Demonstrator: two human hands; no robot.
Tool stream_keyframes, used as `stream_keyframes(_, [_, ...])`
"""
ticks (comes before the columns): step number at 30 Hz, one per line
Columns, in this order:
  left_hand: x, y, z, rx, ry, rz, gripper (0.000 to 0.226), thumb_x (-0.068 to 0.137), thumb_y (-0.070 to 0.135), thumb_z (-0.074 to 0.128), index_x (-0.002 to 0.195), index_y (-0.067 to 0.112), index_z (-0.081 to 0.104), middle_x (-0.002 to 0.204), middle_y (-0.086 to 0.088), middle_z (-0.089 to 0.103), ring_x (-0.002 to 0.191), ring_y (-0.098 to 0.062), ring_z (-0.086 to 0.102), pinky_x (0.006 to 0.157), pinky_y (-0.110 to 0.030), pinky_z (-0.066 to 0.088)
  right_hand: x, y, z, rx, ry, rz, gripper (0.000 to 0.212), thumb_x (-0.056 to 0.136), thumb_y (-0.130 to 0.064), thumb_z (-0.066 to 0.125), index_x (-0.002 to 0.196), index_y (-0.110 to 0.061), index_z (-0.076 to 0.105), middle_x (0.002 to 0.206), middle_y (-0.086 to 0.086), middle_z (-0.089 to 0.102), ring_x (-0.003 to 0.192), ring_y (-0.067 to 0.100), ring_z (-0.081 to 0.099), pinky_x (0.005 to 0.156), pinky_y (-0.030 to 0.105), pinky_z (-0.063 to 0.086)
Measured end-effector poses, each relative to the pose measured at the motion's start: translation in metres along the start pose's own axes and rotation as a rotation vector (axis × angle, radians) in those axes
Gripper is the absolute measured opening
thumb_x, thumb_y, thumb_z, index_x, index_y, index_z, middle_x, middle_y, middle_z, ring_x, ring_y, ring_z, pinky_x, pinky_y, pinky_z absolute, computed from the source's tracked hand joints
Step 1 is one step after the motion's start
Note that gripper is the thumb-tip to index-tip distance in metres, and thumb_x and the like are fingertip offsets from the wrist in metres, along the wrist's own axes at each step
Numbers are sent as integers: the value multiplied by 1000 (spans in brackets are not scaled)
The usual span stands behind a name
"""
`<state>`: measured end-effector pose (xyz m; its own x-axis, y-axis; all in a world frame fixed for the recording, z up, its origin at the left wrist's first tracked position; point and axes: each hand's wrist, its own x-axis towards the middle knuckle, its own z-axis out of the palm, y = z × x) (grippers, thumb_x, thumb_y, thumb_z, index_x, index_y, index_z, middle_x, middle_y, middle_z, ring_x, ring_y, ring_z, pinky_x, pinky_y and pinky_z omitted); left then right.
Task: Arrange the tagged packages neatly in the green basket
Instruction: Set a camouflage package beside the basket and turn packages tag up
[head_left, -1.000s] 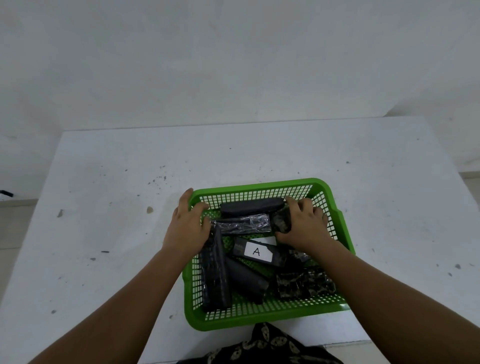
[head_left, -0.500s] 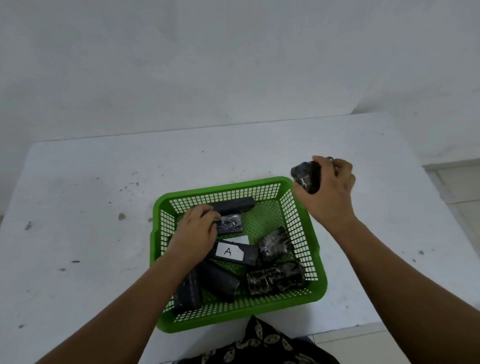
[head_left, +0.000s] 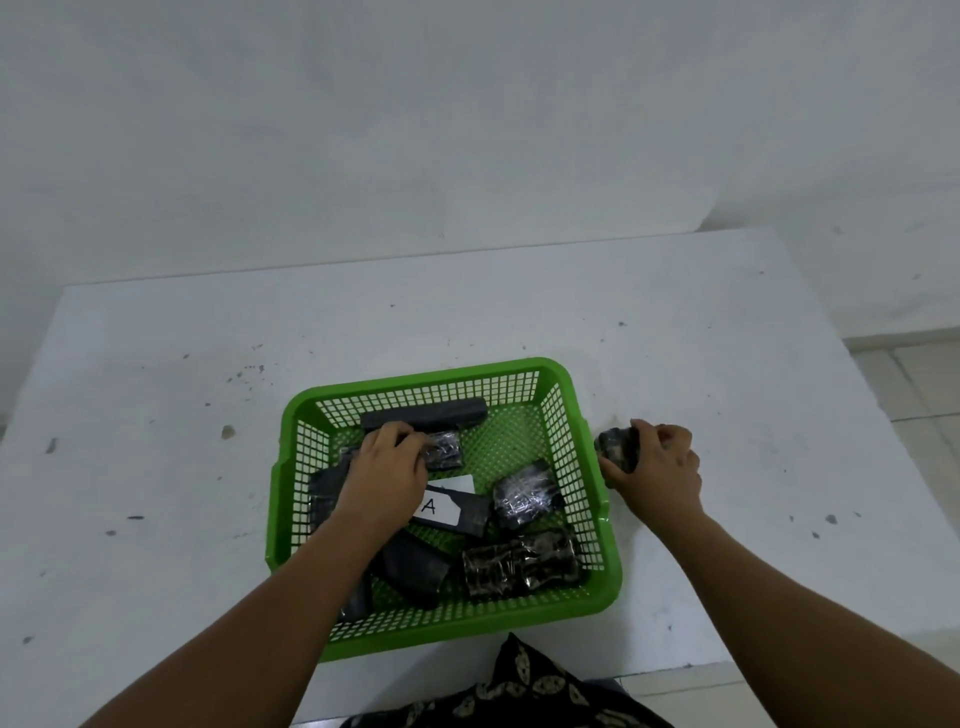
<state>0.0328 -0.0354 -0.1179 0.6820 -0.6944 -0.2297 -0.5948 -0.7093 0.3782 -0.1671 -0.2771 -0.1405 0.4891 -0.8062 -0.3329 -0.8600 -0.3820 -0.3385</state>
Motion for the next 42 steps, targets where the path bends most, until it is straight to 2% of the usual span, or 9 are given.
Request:
stream_keyframes(5, [1, -9, -6, 46, 118, -71, 29, 89, 19, 50, 117, 16, 58, 118, -10, 51, 110, -30, 46, 98, -46, 40, 5, -13, -9, 54, 89, 20, 57, 88, -60, 46, 133, -24, 47, 138, 13, 37, 132, 40, 32, 112, 60, 13])
stream_keyframes(10, [6, -27, -16, 84, 73, -123, 30, 89, 23, 51, 117, 16, 58, 116, -9, 59, 106, -29, 55, 96, -44, 42, 3, -47, -31, 268, 149, -209, 39, 94, -41, 49, 126, -21, 53, 132, 14, 43, 126, 34, 37, 108, 50, 27])
stream_keyframes(15, [8, -36, -25, 58, 70, -154, 17, 88, 23, 53, 100, 12, 59, 99, -10, 63, 90, -30, 60, 78, -40, 49, -7, -81, -26, 197, 147, -496, 31, 91, -26, 54, 122, -18, 55, 122, 10, 47, 118, 28, 40, 102, 50, 32])
stream_keyframes(20, [9, -45, -26, 130, -145, -184, 40, 87, 30, 55, 122, 13, 49, 117, -14, 58, 103, -31, 58, 85, -41, 49, -23, -102, -8, 2, 131, -699, 28, 85, -29, 48, 106, -19, 64, 113, 5, 56, 112, 24, 48, 99, 41, 30])
stream_keyframes(28, [14, -54, -26, 85, -295, -118, 55, 82, 23, 62, 132, 12, 42, 124, -16, 53, 111, -31, 54, 92, -40, 47, -45, -127, 27, -249, -358, -802, 30, 95, -42, 45, 116, -25, 58, 123, 0, 56, 118, 23, 47, 103, 43, 29])
stream_keyframes(33, [6, -53, -36, 30, -201, -95, 43, 87, 25, 57, 127, 12, 49, 123, -14, 52, 112, -30, 51, 94, -41, 46, -55, -126, 39, -286, -408, -826, 37, 90, -54, 46, 108, -25, 59, 114, 1, 58, 108, 22, 48, 96, 41, 33])
stream_keyframes(37, [-15, -37, -42, 108, -78, 61, 27, 89, 31, 51, 112, 18, 57, 116, -5, 50, 109, -24, 45, 95, -40, 43, -61, -125, 33, -241, -535, -847, 38, 88, -55, 53, 91, -18, 61, 91, 4, 62, 81, 20, 54, 71, 32, 44])
stream_keyframes(39, [-24, -27, -37, 123, -135, 148, 25, 91, 33, 47, 110, 22, 58, 114, -2, 51, 109, -22, 45, 96, -40, 41, -63, -120, 30, -267, -584, -832, 39, 85, -57, 55, 91, -19, 60, 91, 4, 62, 78, 19, 55, 66, 31, 43])
stream_keyframes(42, [-30, -20, -22, 152, -288, 219, 29, 93, 35, 44, 119, 26, 56, 119, -1, 52, 114, -22, 45, 97, -40, 39, -67, -110, 29, -329, -636, -829, 47, 82, -62, 57, 103, -20, 60, 105, 4, 61, 93, 22, 56, 73, 31, 43])
